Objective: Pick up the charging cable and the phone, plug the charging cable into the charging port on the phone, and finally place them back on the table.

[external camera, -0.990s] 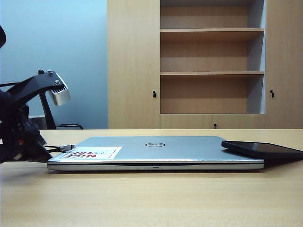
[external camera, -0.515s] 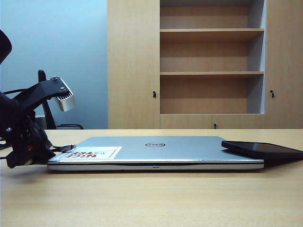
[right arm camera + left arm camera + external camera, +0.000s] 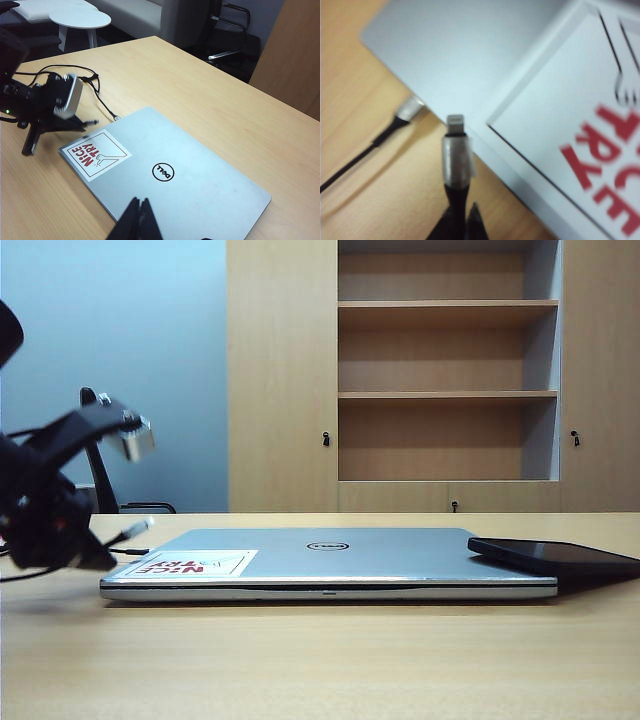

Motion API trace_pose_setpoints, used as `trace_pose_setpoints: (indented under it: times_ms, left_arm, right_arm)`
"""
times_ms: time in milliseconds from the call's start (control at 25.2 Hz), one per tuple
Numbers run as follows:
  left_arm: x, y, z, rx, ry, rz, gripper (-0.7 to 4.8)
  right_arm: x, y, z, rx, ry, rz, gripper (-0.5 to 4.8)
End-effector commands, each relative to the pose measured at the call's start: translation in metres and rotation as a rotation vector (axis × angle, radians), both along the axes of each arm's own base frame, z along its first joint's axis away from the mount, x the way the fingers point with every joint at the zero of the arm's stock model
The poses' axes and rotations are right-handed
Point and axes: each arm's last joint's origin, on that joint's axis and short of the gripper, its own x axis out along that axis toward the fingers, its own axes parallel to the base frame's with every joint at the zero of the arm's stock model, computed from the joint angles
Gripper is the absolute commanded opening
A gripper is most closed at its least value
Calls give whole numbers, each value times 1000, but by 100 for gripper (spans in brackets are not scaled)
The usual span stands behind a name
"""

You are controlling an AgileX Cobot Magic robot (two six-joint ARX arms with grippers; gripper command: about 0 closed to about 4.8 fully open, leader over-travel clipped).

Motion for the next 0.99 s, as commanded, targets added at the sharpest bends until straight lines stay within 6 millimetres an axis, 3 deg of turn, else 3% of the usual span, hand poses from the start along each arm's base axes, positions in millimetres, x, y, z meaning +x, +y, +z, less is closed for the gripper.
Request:
trace_pose_setpoints:
  times_ms: [40, 198, 475, 753, 990]
  left_arm:
    - [-2, 1, 12, -152, 45, 103, -6]
    - [-7, 2, 29, -289, 113, 203, -6]
    - [-23, 1, 61, -479, 80, 254, -6]
    - [-41, -30, 65, -481, 107, 92, -6]
    - [-46, -37, 61, -487, 167, 81, -6]
  right_arm:
    - [0, 0, 4, 19, -25, -1, -1]
    - [1, -1, 4, 69, 19, -49, -1]
    - [1, -2, 4, 145, 80, -98, -1]
    - [7, -12, 0, 267, 217, -222, -1]
    - [15, -26, -12, 353, 352, -281, -1]
